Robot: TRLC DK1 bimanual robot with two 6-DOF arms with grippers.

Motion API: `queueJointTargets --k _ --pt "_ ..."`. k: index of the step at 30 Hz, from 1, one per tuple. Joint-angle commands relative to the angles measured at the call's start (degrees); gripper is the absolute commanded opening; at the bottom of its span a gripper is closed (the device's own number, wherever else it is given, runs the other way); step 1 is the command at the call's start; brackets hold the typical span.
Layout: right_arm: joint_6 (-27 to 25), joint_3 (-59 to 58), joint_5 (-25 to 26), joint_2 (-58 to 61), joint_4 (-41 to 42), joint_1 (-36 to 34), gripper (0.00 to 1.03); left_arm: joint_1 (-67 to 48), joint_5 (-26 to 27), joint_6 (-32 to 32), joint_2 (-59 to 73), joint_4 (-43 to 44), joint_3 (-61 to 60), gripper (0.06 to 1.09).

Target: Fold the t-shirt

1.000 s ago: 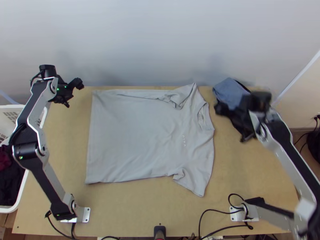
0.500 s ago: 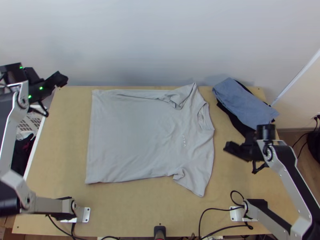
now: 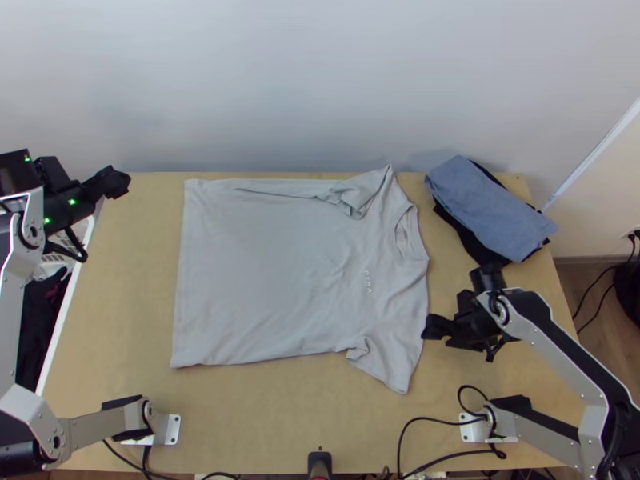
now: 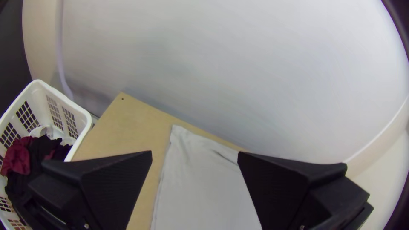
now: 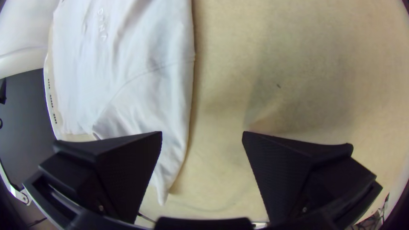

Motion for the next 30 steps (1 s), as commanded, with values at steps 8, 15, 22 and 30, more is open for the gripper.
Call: queueJointTargets --k 8,15,22,30 --pt "-0.3 -2.7 -0.8 4.0 3.6 2.0 0.24 0.7 0.1 0.4 -2.9 -0.5 -2.7 1.03" --pt "1.0 -2.8 -0.8 6.0 6.1 3.7 0.2 0.7 -0.1 0.3 -3.5 -0.5 -3.1 1.03" --pt "3.1 -2.8 -0.8 7.0 8.9 6.4 0.31 0.7 -0.2 0.2 -4.0 -0.5 -2.8 1.03" --pt "4.3 -2.4 -0.7 5.9 9.0 8.2 0.39 0.9 -0.2 0.3 -4.2 -0.6 -2.4 1.03"
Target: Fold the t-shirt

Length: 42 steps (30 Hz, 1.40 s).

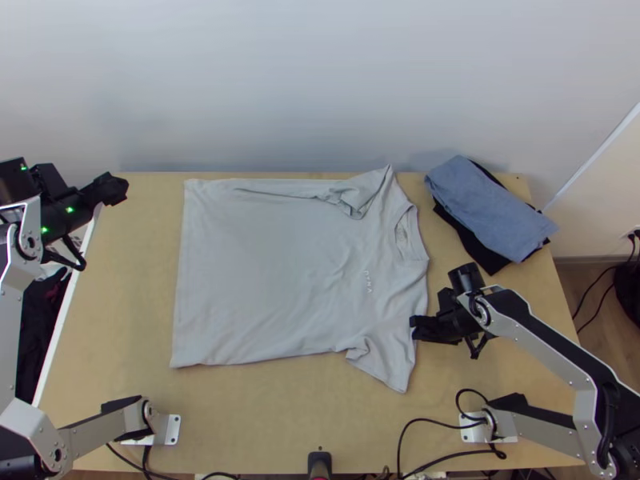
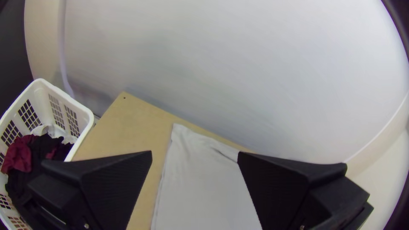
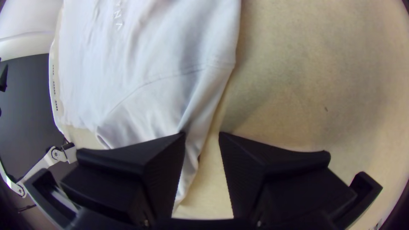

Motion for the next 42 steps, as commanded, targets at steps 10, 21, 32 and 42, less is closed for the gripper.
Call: queueJointTargets --k 10,21,32,42 --pt "5.0 -1.9 0.7 3.7 5.1 4.9 0.53 0.6 0.0 0.2 -0.8 -0.3 -0.1 1.03" --pt "4.3 -4.4 0.9 2.3 8.9 4.9 0.03 -1.8 0.5 15.5 -1.8 -5.7 -8.8 1.03" --pt "4.2 -4.2 1.8 1.6 9.0 4.1 0.03 -5.8 1.5 49.5 -8.2 -28.4 -26.8 1.03" --pt "4.4 -4.2 2.4 1.4 9.0 4.1 0.03 -11.3 -7.4 57.4 -13.4 -27.0 -45.6 0.94"
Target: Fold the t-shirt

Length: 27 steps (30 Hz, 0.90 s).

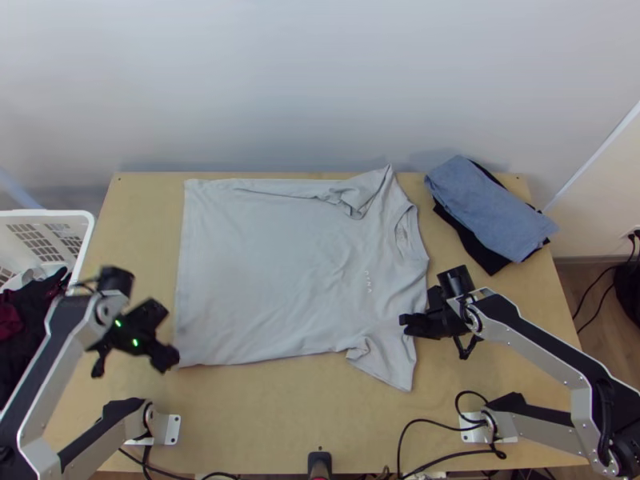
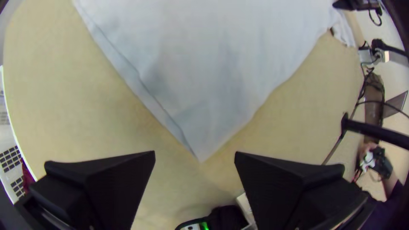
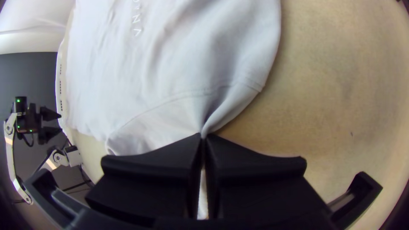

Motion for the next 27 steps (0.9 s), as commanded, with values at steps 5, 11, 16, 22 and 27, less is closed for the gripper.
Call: queueJointTargets --k 5,11,16,22,27 --pt "0.4 -2.5 2.4 0.2 -1.0 -0.2 0.03 -2.8 -1.2 3.0 -2.8 3.6 -5.9 0.81" --pt "0.4 -2.5 2.8 -0.2 -1.3 -0.2 0.03 -4.8 -1.2 1.4 -1.2 7.6 -6.6 0.81" --pt "0.3 -2.6 3.0 -1.2 -1.5 -0.3 0.03 -6.4 -1.2 1.1 1.1 10.2 -8.5 0.81" --pt "-0.9 -3.0 3.1 -3.9 -1.9 -2.7 0.03 -7.1 -1.2 0.8 1.4 14.3 -9.6 0.21" --pt "-3.5 -3.7 3.1 -7.7 -2.0 -4.8 0.03 -5.4 -0.9 -0.7 1.3 16.8 -7.1 0.1"
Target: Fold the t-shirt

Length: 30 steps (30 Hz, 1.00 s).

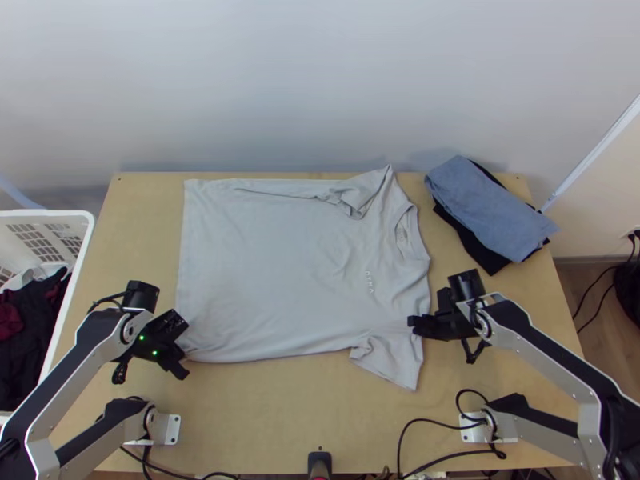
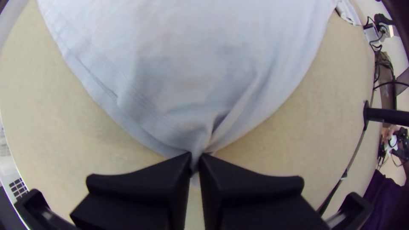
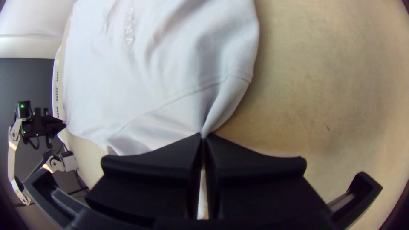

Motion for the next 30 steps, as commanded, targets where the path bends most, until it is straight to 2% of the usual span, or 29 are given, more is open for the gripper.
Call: queueJointTargets --k 1,4,13,16,19,25,30 --pt "-2.3 -1.4 1.0 -3.6 -1.2 -1.6 0.03 1.6 0.7 -1.9 0.5 1.9 2.1 0.1" --pt "-3.2 -0.8 0.9 -7.0 -1.2 -2.9 0.03 3.2 2.1 -5.7 0.1 4.0 5.1 0.1" --pt "-3.4 6.9 0.9 -14.5 -1.3 -5.3 0.03 5.2 2.0 -26.6 1.3 16.5 14.0 0.1" --pt "-2.7 10.3 0.2 -15.8 -1.3 -6.7 0.03 5.6 1.7 -32.1 1.3 18.0 17.1 0.1" --pt "-2.7 16.0 0.2 -14.5 -1.2 -8.3 0.03 5.6 1.5 -35.6 1.7 18.2 21.3 0.1" --pt "-4.6 29.4 0.9 -8.3 2.0 -9.8 0.03 5.6 0.0 -37.0 3.8 19.8 31.5 0.1" --pt "-7.7 39.2 6.1 -2.9 7.6 -9.5 0.03 7.1 -2.9 -39.4 8.2 23.5 42.4 0.1"
